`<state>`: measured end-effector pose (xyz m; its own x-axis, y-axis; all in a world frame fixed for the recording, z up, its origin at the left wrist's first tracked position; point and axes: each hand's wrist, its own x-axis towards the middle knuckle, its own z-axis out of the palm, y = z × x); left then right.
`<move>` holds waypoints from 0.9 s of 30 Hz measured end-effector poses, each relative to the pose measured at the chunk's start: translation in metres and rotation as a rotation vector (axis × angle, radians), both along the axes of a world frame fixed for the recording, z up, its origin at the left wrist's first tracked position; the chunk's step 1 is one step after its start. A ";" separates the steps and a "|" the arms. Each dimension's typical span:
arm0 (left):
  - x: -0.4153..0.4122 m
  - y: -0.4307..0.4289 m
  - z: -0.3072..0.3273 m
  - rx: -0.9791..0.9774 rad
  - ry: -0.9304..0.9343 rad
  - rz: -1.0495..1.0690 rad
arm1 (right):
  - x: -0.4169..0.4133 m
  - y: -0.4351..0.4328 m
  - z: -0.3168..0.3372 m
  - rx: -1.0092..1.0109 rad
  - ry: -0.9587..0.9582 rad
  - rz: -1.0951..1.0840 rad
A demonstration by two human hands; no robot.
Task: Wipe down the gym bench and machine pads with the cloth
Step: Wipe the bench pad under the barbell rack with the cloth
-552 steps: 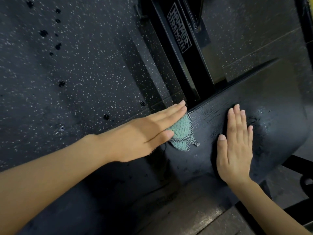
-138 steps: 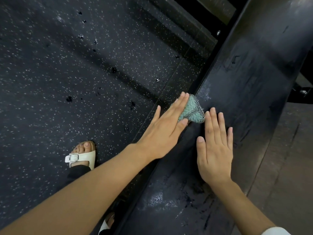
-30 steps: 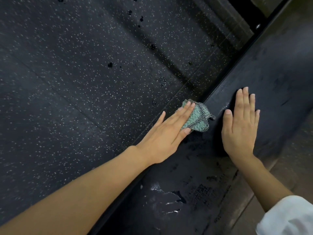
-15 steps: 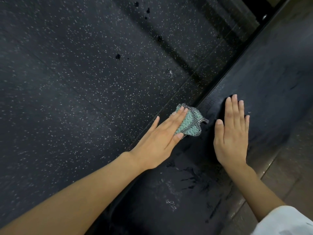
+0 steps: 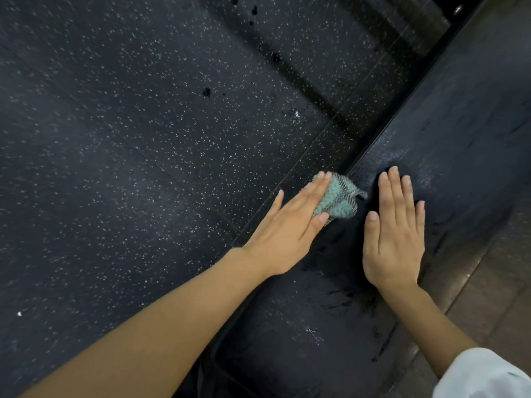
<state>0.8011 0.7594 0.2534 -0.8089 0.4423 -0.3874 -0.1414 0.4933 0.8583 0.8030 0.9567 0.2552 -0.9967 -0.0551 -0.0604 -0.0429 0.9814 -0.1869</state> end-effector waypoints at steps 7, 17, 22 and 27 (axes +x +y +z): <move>-0.013 0.007 0.000 0.034 0.006 0.028 | -0.002 0.002 -0.003 0.018 0.021 0.021; 0.030 -0.012 -0.003 0.032 -0.042 0.076 | -0.003 0.004 -0.004 0.003 0.034 0.028; 0.060 -0.023 -0.002 0.004 -0.067 0.087 | -0.002 0.005 -0.004 -0.006 0.035 0.057; 0.065 -0.018 0.002 -0.039 -0.066 0.128 | -0.002 0.007 -0.004 0.015 0.014 0.087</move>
<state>0.8663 0.7411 0.2553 -0.8300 0.3207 -0.4563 -0.2605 0.5004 0.8257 0.8005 0.9635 0.2513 -0.9888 -0.1412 -0.0477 -0.1312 0.9765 -0.1708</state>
